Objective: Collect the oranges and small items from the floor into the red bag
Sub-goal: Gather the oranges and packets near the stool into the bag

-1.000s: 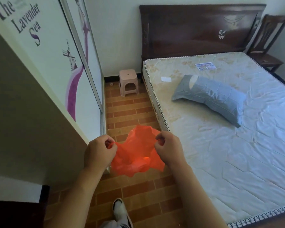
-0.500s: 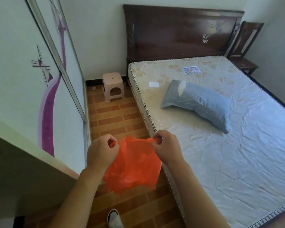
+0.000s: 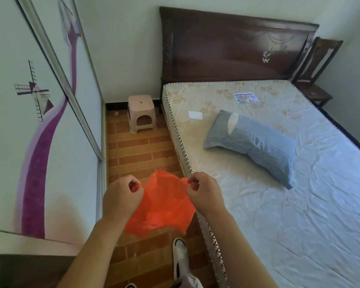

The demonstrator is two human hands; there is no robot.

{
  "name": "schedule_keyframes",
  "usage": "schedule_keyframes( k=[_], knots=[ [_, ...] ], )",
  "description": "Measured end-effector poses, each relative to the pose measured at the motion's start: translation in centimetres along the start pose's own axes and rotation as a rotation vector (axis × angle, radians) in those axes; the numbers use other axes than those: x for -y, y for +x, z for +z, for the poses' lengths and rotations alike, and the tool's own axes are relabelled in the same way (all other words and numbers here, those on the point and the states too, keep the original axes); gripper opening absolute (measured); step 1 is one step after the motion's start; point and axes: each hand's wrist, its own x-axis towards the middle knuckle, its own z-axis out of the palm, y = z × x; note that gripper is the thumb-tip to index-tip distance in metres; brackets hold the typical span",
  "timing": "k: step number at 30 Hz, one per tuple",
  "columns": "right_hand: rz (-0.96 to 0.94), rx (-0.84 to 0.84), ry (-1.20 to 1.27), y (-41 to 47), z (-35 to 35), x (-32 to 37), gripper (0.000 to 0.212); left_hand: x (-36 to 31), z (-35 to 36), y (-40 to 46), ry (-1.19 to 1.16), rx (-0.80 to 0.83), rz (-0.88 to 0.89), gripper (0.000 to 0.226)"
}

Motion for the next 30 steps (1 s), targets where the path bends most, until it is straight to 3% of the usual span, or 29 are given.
schedule_keyframes(
  k=[6, 14, 30],
  knots=[
    [-0.075, 0.183, -0.043, 8.1, 2.0, -4.2, 0.017, 0.3, 4.8, 3.9, 0.030, -0.040, -0.188, 0.005],
    [-0.096, 0.296, -0.076, 13.5, 5.5, -9.0, 0.014, 3.3, 10.9, 4.7, 0.029, -0.030, -0.355, 0.010],
    [-0.062, 0.470, -0.113, 8.2, 21.6, -13.7, 0.023, 16.3, 17.4, 0.5, -0.057, -0.041, -0.506, 0.016]
  ],
)
